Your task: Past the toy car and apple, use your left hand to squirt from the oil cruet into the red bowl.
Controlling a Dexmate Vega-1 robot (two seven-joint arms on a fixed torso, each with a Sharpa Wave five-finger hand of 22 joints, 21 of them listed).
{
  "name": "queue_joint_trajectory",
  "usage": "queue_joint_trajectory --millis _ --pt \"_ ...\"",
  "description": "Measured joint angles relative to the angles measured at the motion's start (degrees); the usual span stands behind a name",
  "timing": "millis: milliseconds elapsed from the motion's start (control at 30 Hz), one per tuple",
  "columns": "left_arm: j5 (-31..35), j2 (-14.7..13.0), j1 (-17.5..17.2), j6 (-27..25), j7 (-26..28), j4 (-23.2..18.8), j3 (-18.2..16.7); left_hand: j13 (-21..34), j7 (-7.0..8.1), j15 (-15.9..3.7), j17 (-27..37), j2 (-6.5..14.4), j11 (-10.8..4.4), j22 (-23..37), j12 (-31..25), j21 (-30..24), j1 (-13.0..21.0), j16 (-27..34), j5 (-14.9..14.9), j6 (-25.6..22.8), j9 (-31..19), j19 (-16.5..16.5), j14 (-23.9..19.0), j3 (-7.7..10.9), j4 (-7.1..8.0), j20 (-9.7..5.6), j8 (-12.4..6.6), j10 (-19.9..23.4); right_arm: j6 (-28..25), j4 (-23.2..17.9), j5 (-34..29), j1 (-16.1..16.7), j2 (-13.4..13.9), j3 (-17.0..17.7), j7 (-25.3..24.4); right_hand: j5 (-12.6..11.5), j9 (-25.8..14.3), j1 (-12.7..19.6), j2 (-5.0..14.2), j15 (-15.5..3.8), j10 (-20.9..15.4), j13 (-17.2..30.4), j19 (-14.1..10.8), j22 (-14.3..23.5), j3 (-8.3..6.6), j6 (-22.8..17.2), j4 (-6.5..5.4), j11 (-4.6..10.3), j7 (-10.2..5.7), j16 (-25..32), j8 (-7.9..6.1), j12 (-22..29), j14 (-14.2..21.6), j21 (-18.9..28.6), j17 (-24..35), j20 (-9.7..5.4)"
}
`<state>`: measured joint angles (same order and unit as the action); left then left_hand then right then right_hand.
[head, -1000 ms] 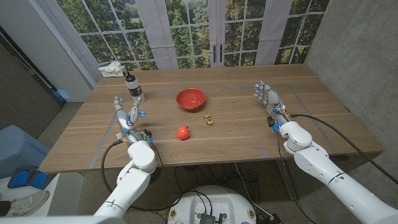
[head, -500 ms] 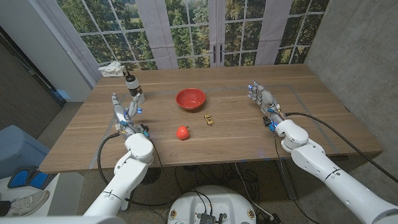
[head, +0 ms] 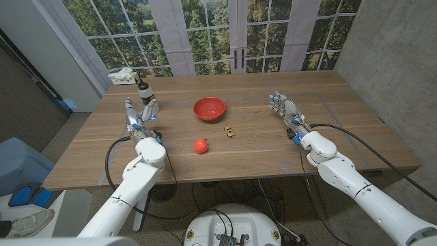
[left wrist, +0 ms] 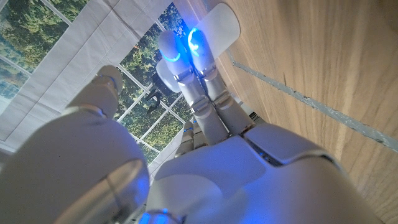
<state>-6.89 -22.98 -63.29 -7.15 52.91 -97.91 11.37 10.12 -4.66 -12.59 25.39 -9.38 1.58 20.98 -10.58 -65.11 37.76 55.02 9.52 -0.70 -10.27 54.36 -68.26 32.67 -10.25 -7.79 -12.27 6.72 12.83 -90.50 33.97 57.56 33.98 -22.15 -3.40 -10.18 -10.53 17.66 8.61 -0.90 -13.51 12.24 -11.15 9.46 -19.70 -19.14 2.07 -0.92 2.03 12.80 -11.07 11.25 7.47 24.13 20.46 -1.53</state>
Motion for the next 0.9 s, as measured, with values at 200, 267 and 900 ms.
queue_joint_trajectory --millis 200,267,900 --pt "-0.8 -0.5 1.5 -1.1 -0.3 1.3 0.4 0.0 -1.86 0.02 0.2 0.1 2.03 0.1 0.7 -0.8 0.9 0.0 0.0 4.6 0.0 -0.8 0.9 -1.97 0.32 0.0 2.1 -3.7 -0.1 -0.4 0.0 0.3 0.2 0.0 -0.2 0.0 0.0 0.0 0.0 0.0 0.0 0.0 0.0 0.0 0.0 0.0 0.0 0.0 0.0 0.0 0.0 0.0 0.0 -0.2 -0.3 0.0" --pt "-1.0 -0.8 2.2 -1.3 -0.3 1.9 0.6 -0.2 -2.01 0.02 0.5 0.1 2.83 -0.2 0.7 -0.8 0.9 0.0 0.0 5.8 0.0 -1.6 1.9 -2.29 0.36 0.41 2.12 -5.2 -0.1 -0.5 0.0 0.3 0.2 0.0 -0.4 0.0 0.0 0.0 0.0 0.0 0.0 0.0 0.0 0.0 0.0 0.0 0.0 0.0 0.0 0.0 0.0 0.0 0.0 -0.2 -0.3 0.0" --pt "-4.6 -3.2 6.8 -7.3 -2.9 4.6 2.5 -0.2 -1.15 0.09 1.8 -0.4 0.36 -1.5 0.0 -1.0 1.9 0.0 0.0 7.2 0.0 -2.6 3.4 -3.86 0.1 0.67 2.12 -5.1 0.4 -1.4 0.0 1.3 0.5 0.0 -0.2 0.0 0.0 -0.6 0.61 -0.01 0.0 -0.3 -0.2 0.0 0.0 0.0 -0.01 0.0 0.0 0.0 0.0 0.0 0.0 -1.1 -0.3 0.21"
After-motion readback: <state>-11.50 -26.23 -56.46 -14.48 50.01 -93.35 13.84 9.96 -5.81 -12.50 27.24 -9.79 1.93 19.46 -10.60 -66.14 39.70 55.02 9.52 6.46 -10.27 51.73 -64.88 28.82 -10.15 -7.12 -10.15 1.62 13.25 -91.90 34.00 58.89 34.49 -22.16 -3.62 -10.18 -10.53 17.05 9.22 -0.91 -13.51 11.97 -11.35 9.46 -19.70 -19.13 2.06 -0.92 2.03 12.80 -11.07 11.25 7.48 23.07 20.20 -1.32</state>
